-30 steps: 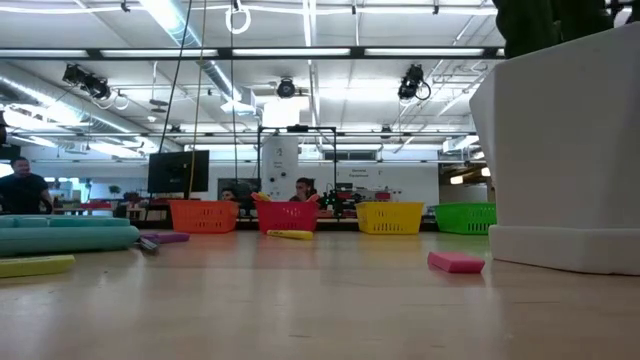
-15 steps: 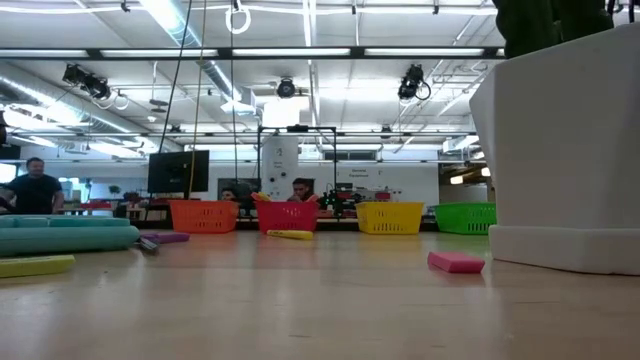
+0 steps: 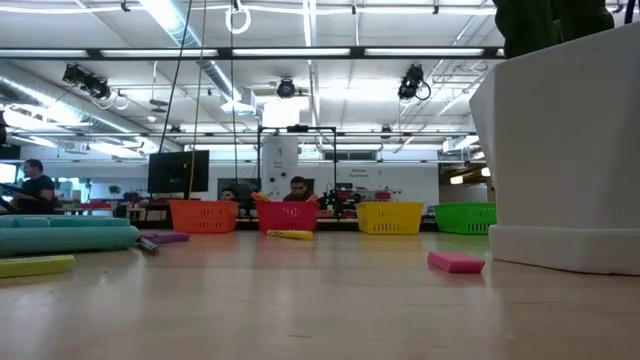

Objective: Sort crayons/erasers/pens/pencils in bins
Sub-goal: Put the top red crayon into the yellow bin

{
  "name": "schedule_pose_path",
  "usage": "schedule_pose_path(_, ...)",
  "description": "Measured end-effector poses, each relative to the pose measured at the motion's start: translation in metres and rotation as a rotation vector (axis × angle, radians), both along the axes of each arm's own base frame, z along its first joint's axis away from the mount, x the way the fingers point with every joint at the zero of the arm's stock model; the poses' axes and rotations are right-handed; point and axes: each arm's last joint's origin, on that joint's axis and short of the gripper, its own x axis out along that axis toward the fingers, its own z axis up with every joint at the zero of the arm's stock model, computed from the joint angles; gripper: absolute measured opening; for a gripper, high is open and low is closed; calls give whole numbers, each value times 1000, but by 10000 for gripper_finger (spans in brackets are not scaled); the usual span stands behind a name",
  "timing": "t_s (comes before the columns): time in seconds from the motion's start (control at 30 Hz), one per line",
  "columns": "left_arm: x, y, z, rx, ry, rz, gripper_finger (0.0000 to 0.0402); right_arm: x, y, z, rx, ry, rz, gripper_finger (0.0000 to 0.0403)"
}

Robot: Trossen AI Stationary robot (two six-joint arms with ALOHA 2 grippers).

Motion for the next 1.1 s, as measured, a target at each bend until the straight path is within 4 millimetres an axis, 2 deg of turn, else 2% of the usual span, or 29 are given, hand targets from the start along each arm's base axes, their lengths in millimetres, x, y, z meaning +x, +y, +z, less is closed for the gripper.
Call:
schedule_pose_path(0.33,0,0,0,0,0,0,66,1,0,-2,-4,11,-7,148)
schedule_pose_path(0.73,0,0,0,-3,-1,4,66,3,-7,-6,16,43,-97,93)
schedule_pose_path(1.1,0,0,0,-1,0,2,67,12,-13,-6,22,96,-60,90)
